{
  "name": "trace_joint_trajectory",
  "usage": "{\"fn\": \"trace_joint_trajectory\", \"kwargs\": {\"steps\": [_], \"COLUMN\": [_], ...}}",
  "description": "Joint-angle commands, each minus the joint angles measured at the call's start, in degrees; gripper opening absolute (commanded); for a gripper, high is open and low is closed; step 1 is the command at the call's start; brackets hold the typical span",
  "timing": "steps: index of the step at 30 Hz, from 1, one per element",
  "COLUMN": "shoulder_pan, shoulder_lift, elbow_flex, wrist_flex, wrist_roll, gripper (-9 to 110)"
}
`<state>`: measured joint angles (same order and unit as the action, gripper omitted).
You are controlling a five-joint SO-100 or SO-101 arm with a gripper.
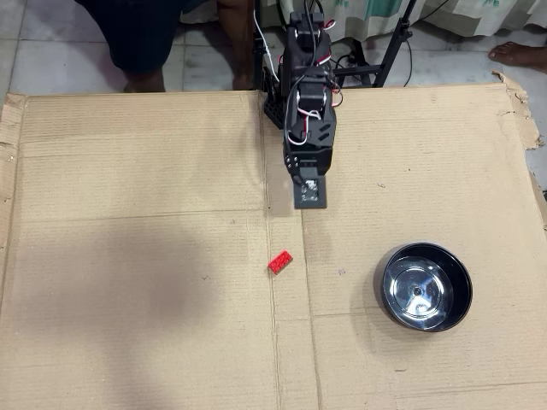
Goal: Grasp a lego block and put it in the bin.
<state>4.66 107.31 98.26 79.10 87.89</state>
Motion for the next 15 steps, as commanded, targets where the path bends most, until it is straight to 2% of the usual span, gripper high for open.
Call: {"fn": "trace_joint_trajectory", "kwargs": {"steps": [1,6,10,15], "shoulder_pan": [0.4,1.9,3.1,4.4], "shoulder_lift": [-1.8,-8.8,-14.2,-19.2], "elbow_flex": [-5.4,-14.3,-19.6,-24.1], "wrist_flex": [0.2,0.2,0.2,-0.2], "wrist_roll": [6.0,14.9,19.3,19.7], "gripper": [0,1,10,19]}}
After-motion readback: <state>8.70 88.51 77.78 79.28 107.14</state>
